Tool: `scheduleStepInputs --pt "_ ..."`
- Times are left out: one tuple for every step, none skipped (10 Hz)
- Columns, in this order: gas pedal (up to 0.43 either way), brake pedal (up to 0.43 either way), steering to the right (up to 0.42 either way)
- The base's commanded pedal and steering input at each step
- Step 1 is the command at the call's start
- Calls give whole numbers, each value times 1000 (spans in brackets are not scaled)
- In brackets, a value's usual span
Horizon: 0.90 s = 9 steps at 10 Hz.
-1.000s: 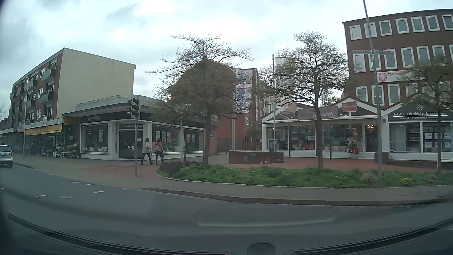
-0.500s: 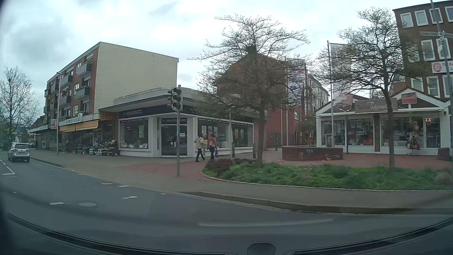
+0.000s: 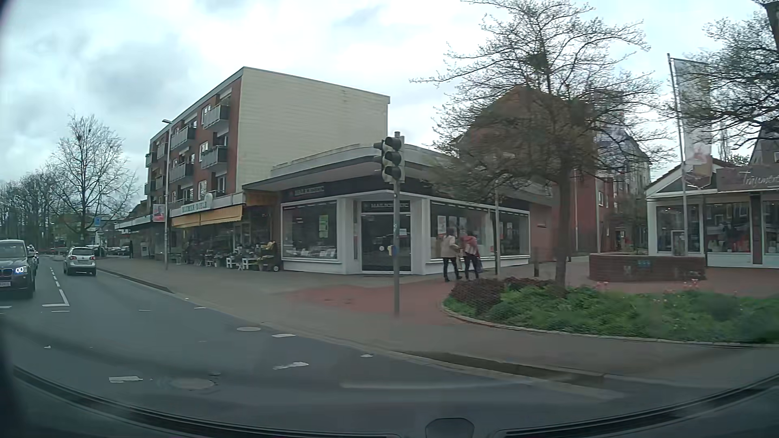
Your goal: Follow the waypoints while adhering to traffic rules and regulations
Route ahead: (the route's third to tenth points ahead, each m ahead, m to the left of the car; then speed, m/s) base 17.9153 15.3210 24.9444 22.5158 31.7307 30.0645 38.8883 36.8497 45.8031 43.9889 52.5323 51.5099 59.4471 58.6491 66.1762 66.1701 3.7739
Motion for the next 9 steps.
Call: scheduleStepInputs --pt "280 6 -458" --pt "280 6 -458" --pt "280 0 -453" --pt "280 6 -446" --pt "280 0 -436" --pt "280 0 -425" --pt "280 6 -406" --pt "280 6 -382" --pt "280 0 -350"
